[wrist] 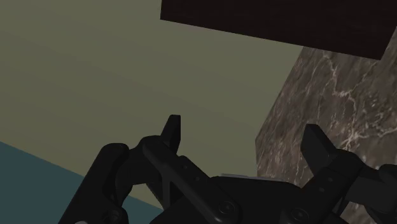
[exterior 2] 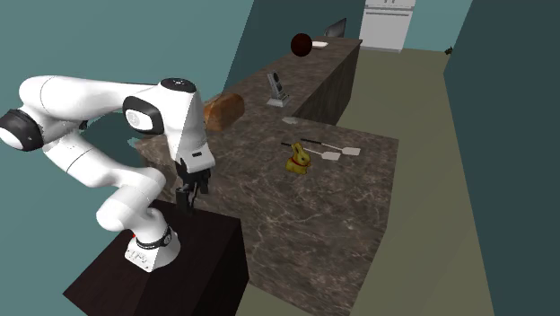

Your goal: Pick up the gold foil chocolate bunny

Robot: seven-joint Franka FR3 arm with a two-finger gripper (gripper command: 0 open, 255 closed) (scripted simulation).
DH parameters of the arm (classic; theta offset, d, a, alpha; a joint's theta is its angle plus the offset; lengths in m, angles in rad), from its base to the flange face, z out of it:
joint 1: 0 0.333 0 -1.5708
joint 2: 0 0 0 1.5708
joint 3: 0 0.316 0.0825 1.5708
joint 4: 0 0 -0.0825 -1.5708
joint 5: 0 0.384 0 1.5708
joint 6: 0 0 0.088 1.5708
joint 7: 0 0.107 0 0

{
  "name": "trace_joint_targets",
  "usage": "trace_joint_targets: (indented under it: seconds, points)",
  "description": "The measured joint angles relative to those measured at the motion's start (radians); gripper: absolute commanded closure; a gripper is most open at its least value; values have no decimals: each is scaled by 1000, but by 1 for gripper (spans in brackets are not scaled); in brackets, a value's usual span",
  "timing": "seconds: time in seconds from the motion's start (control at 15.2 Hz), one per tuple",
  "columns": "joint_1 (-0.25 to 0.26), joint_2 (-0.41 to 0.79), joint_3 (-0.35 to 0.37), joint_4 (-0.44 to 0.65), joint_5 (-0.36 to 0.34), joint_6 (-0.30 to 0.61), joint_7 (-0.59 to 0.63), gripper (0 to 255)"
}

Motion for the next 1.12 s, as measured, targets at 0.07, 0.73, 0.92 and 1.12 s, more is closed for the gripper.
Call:
trace_joint_targets:
  seconds: [0.07, 0.73, 0.92, 1.12]
  points:
    - [0, 0, 0, 0, 0, 0, 0, 0]
    - [60, 156, 181, 97, 104, 96, 198, 0]
    - [69, 227, 235, 143, 118, 134, 259, 0]
    - [78, 307, 297, 206, 125, 165, 329, 0]
